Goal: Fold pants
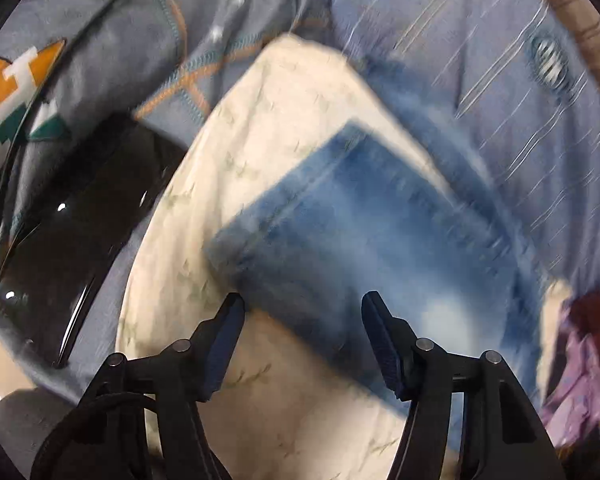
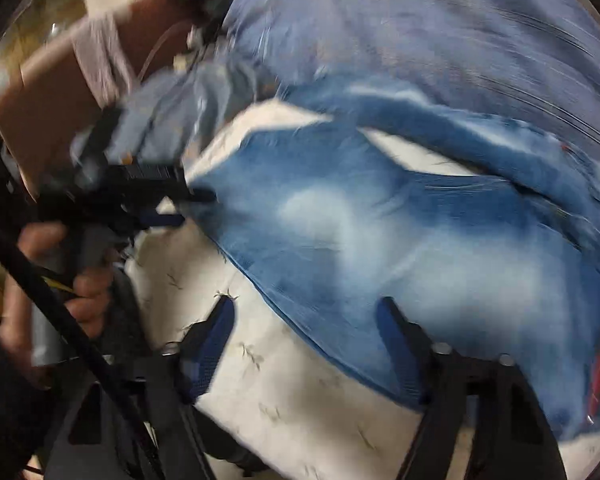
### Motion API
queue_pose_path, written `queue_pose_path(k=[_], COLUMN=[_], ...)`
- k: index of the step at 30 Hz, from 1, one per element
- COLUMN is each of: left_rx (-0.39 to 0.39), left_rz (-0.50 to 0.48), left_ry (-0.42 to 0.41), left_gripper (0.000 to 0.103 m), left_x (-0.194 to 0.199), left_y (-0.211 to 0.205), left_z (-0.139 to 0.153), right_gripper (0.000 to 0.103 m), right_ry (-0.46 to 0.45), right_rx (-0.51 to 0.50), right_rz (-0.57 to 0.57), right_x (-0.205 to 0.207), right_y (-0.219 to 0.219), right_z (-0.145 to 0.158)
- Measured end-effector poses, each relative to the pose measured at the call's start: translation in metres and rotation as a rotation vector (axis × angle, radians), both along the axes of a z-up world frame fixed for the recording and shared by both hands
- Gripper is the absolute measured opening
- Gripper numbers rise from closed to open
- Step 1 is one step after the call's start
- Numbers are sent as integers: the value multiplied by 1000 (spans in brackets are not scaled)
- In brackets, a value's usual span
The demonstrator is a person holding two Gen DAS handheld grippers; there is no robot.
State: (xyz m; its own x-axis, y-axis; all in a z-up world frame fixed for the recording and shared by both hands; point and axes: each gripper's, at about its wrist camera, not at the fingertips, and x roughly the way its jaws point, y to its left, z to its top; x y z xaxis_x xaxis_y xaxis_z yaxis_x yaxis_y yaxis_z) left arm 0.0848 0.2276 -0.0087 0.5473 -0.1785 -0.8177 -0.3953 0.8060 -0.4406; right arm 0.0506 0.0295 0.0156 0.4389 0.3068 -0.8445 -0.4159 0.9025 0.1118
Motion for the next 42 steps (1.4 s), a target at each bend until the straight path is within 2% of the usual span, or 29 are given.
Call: queue_pose_path(k=[1,2,3,4,5,7,10,11,12,13,15,16,17,18,19,20,21,22,23,25,27,29,32,33,37,40,42], left_rx=[34,62,102,141,130,137,184,185,186,192,244,261,271,290,317,325,335,360,389,434,445,430,382,360,288,259,223], left_rz=[-1,-4,-4,-14,-34,-22,35,49,61,69,65,43,30,28,34,28,8,-10,-29,-106,-187,-262,-359,-393,-511,-537,-544], left_ry=[18,35,43,37,26,-27,-76,-59,-7,25,69,65,44,8,-44,-85,-149,-198,-221,-272,-283,-311,-350,-356,-351,-316,-285], left_gripper=[57,44,26,14,6,6,7,7,8,8,14,16,25,38,44,52,57,61,64,66,68,68,72,72,73,73,72], left_x=[1,3,1,-1,0,-16,-46,-49,-48,-50,-48,-48,-51,-57,-66,-69,-82,-94,-101,-110,-107,-97,-76,-66,-10,33,56], left_y=[-3,-6,-9,-15,-20,-26,-25,-27,-28,-29,-38,-42,-43,-46,-52,-55,-64,-74,-84,-112,-139,-167,-201,-212,-251,-269,-265], left_z=[-6,-8,-8,-5,-1,13,25,22,15,11,5,8,16,24,35,40,50,58,64,78,87,98,112,114,116,95,73], right_gripper=[65,55,48,35,27,13,12,12,12,12,14,16,25,32,48,56,56,60,71,86,87,87,87,87,87,87,87], right_ry=[19,21,13,6,-23,-32,-34,-27,-6,3,45,33,28,47,52,46,19,-7,-37,-114,-204,-252,-280,-264,-191,-130,-66], right_rx=[-9,-23,-54,-94,-119,-124,-32,-15,-7,-34,-63,-38,-2,41,76,102,152,181,202,224,186,135,163,192,169,141,109], right_rz=[24,33,33,20,7,-4,-4,-5,1,7,8,1,4,14,10,-1,-22,-37,-65,-134,-226,-328,-424,-435,-468,-540,-564], right_x=[6,6,3,5,1,-4,-18,-20,-20,-19,-15,-17,-18,-17,-14,-15,-18,-20,-23,-27,-29,-22,-12,-5,23,53,86], right_y=[11,18,25,30,32,31,20,18,19,21,23,20,17,12,7,2,-12,-22,-35,-60,-87,-113,-154,-172,-226,-272,-297], right_z=[-12,-20,-28,-35,-38,-32,-8,-5,-8,-17,-38,-37,-33,-27,-21,-15,1,15,30,54,73,84,98,102,109,104,90])
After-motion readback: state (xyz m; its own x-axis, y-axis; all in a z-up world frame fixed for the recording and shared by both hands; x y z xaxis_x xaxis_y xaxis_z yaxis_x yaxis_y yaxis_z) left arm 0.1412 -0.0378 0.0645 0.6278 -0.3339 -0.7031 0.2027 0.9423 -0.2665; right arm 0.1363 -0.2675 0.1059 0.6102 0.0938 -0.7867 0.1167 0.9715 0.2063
